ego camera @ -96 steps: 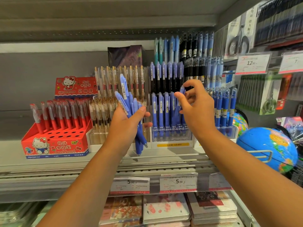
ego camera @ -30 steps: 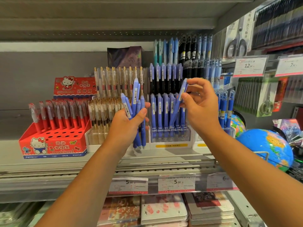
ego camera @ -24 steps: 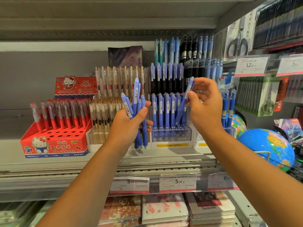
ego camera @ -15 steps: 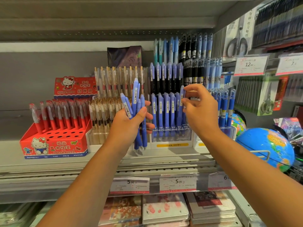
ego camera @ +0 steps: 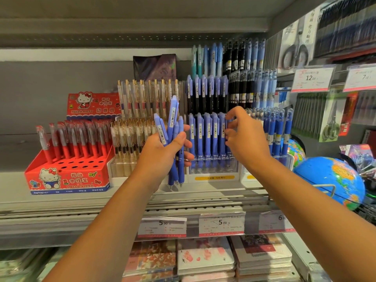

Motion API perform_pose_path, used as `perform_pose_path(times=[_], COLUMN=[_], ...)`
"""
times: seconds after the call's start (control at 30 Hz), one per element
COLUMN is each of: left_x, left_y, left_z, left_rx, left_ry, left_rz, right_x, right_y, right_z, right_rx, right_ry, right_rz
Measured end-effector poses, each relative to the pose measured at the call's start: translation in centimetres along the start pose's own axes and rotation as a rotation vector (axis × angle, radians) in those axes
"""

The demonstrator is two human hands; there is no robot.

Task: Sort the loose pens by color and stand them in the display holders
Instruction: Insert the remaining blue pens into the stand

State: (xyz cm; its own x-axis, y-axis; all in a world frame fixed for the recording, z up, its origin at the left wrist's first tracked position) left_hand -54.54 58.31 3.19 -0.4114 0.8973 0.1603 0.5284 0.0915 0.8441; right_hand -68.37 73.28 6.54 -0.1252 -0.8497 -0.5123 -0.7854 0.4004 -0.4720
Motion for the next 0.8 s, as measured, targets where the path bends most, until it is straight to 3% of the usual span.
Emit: perform_pose_path(times=[0.2,0.4,0.5,0.67,0.8], left_x=[0.3,0.3,0.2,-0.1,-0.1], left_y=[0.0,-0.1,-0.1,-0.3,-0.5], left_z=[0.0,-0.1,-0.2,-0.3,-0.3], left_rx=[0.002,0.006,0.028,0.027,0.016], left_ry=[-0.029,-0.044,-0.045,-0.035,-0.026], left_rz=[0.008,0.0,-0.023,-0.031,-0.022], right_x=[0.0,-0.9,-0.7,1.8,3.2], right_y=[-0.5,-1.3,-2.7,-4.7,-5.3], right_z=[0.5,1.2,1.5,2.3,2.6], right_rx=[-0.036,-0.083,-0.169,-0.06,0.017], right_ry=[-0.028,0.053,0.084,-0.256,-0.322], right_rz=[0.127,0.325,0.136,-0.55,-0.648])
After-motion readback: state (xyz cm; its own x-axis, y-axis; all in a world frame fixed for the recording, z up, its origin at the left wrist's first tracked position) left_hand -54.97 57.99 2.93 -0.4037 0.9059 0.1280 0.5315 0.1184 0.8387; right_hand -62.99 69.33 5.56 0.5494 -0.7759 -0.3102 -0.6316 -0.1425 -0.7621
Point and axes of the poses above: each hand's wrist, its own z-axis away from the middle knuckle, its own x-axis out of the palm, y = z × x, the point moved 7 cm from there along -z, towards the middle knuckle, and after that the axes turned 9 degrees about z, right-handed, at the moved point
